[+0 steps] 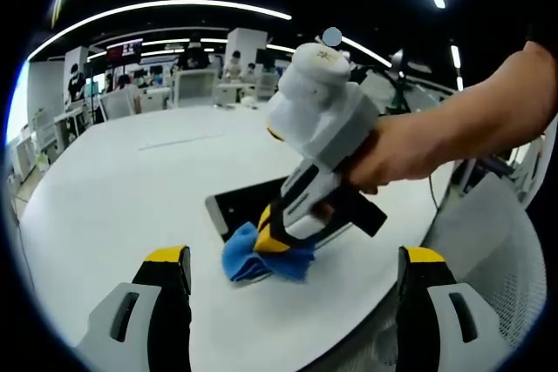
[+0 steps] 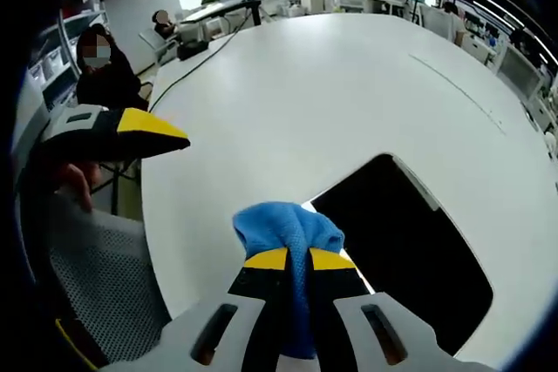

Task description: Wipe the mirror surface with the cleaning cloth until all visible marks leave the cleaned area.

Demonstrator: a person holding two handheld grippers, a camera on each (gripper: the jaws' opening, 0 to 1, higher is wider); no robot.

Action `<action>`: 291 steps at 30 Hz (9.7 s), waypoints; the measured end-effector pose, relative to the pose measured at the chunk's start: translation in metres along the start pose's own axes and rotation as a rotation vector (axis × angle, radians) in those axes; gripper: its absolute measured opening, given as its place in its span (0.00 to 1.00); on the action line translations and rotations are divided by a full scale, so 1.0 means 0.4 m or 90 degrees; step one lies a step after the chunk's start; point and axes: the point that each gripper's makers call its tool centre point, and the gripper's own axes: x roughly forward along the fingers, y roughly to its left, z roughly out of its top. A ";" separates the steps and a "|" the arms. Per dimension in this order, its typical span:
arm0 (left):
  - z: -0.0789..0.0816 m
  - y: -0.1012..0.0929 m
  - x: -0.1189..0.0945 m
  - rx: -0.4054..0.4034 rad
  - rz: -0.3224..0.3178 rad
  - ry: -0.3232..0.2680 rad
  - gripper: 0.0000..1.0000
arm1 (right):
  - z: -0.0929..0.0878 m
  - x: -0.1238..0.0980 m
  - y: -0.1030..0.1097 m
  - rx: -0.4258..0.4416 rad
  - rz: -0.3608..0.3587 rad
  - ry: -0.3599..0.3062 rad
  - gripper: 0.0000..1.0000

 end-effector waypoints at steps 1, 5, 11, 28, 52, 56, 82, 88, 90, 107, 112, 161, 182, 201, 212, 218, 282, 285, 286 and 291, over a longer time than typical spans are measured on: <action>0.000 0.000 0.000 0.000 0.000 0.000 0.99 | 0.000 0.000 0.000 0.000 0.001 0.000 0.02; -0.001 0.000 0.000 0.000 0.000 0.000 0.99 | 0.000 0.000 0.001 -0.004 0.000 -0.001 0.02; -0.002 0.002 0.000 -0.001 0.001 0.001 0.99 | 0.000 0.000 0.001 -0.009 0.003 -0.003 0.02; -0.004 0.003 0.002 -0.004 0.003 0.003 0.99 | 0.001 0.000 -0.005 -0.002 0.033 0.011 0.02; -0.005 0.003 0.002 -0.004 0.001 0.004 0.99 | 0.010 0.004 -0.017 0.003 0.046 0.022 0.02; -0.004 0.004 0.001 -0.006 0.001 0.003 0.99 | 0.013 0.005 -0.024 0.003 0.043 0.022 0.02; -0.006 0.008 0.000 -0.011 0.005 0.005 0.99 | 0.062 0.037 -0.115 0.018 0.037 0.018 0.02; -0.008 0.011 0.002 -0.012 0.006 0.006 0.99 | 0.073 0.047 -0.137 0.012 0.035 0.021 0.02; -0.009 0.012 0.004 -0.013 0.007 0.006 0.99 | 0.075 0.049 -0.142 0.010 0.034 0.022 0.02; -0.013 0.016 0.008 -0.015 0.008 0.006 0.99 | 0.103 0.072 -0.196 0.000 0.026 0.026 0.02; -0.012 0.016 0.008 -0.015 0.008 0.005 0.99 | 0.114 0.073 -0.205 -0.003 0.021 0.032 0.02; -0.019 0.012 0.008 -0.013 0.002 0.016 0.99 | 0.100 0.058 -0.284 -0.022 -0.018 0.012 0.02; -0.017 0.017 0.008 -0.012 0.010 0.014 0.99 | 0.072 0.039 -0.308 -0.020 -0.033 0.016 0.02; -0.019 0.021 0.007 -0.011 0.015 0.017 0.99 | 0.063 0.030 -0.297 -0.020 -0.065 0.000 0.02; -0.016 0.019 0.005 -0.009 0.016 0.016 0.99 | 0.049 0.010 -0.261 -0.014 -0.087 -0.011 0.02; -0.015 0.019 0.004 -0.009 0.019 0.015 0.99 | 0.036 0.000 -0.236 -0.015 -0.088 -0.017 0.02; -0.016 0.006 0.004 -0.001 0.009 0.021 0.99 | -0.067 -0.048 -0.024 0.041 -0.012 -0.044 0.03; -0.017 0.007 0.004 0.000 0.009 0.022 0.99 | -0.067 -0.048 -0.024 0.047 -0.009 -0.045 0.03; -0.017 0.007 0.004 -0.001 0.009 0.022 0.99 | -0.067 -0.048 -0.024 0.046 -0.008 -0.045 0.02; -0.018 0.007 0.004 -0.001 0.010 0.023 0.99 | -0.068 -0.049 -0.026 0.044 -0.001 -0.047 0.02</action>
